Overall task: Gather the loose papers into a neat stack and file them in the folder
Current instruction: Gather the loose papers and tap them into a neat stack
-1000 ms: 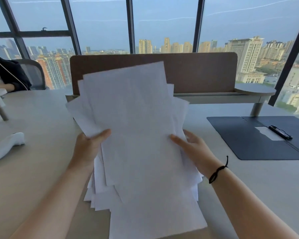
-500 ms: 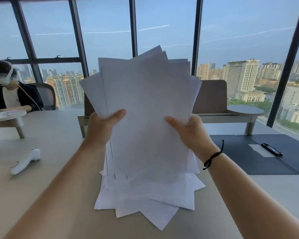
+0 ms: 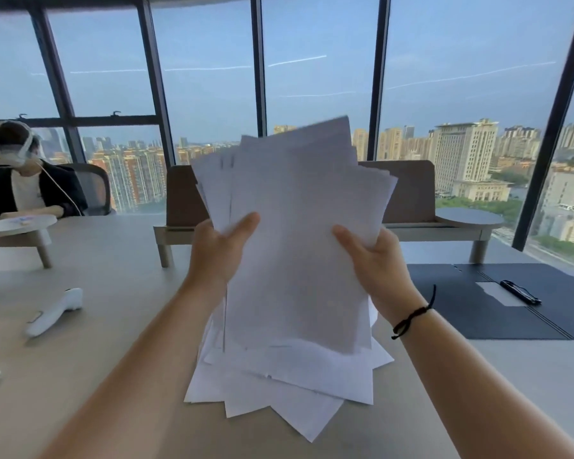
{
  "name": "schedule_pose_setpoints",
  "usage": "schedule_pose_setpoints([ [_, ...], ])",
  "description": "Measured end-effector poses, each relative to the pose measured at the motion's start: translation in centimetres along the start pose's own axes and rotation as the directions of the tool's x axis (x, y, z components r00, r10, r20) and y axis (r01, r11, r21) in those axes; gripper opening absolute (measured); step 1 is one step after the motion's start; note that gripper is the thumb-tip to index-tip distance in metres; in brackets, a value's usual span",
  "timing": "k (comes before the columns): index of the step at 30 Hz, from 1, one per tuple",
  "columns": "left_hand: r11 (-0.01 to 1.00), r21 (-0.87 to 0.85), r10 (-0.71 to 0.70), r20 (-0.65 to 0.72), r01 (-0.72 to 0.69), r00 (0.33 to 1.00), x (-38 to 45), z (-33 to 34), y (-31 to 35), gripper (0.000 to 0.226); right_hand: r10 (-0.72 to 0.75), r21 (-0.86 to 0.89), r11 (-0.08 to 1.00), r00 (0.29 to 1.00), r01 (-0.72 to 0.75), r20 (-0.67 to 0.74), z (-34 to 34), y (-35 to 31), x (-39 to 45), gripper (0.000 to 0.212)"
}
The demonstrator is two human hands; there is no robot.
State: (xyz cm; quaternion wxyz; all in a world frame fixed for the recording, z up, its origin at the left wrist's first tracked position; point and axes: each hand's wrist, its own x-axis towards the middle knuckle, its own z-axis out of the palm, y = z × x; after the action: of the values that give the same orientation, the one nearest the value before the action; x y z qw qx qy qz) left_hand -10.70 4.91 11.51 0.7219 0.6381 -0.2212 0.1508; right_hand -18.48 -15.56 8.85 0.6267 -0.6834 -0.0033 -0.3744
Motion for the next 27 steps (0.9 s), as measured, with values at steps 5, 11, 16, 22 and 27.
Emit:
schedule_pose_setpoints([
  [5, 0.997, -0.070, 0.034, 0.067, -0.029, 0.997, 0.8, -1.1, 0.3, 0.008, -0.031, 0.093, 0.995, 0.999, 0.027, 0.037, -0.8, -0.8, 0.4, 0.022],
  [11, 1.000, 0.013, -0.022, 0.206, 0.019, 0.978, 0.2, -1.4, -1.8, 0.023, 0.066, 0.100, 0.992, 0.994, -0.075, 0.087, -0.5, 2.1, -0.8, 0.035],
  [16, 0.998, -0.061, -0.007, 0.187, 0.019, 0.982, 1.7, -1.3, -0.7, 0.015, 0.004, 0.083, 0.997, 0.998, -0.010, 0.067, -0.3, 0.5, 0.3, 0.028],
  [22, 0.949, -0.088, -0.276, 0.232, 0.303, 0.933, -2.1, -3.5, -7.8, 0.047, 0.223, 0.072, 0.970, 0.967, -0.233, 0.127, -1.8, 5.8, -2.8, 0.035],
  [27, 0.934, -0.088, -0.324, 0.193, 0.345, 0.926, -4.1, -2.0, -10.7, 0.029, 0.357, 0.041, 0.931, 0.927, -0.364, 0.112, 0.0, 8.2, -4.2, 0.026],
])
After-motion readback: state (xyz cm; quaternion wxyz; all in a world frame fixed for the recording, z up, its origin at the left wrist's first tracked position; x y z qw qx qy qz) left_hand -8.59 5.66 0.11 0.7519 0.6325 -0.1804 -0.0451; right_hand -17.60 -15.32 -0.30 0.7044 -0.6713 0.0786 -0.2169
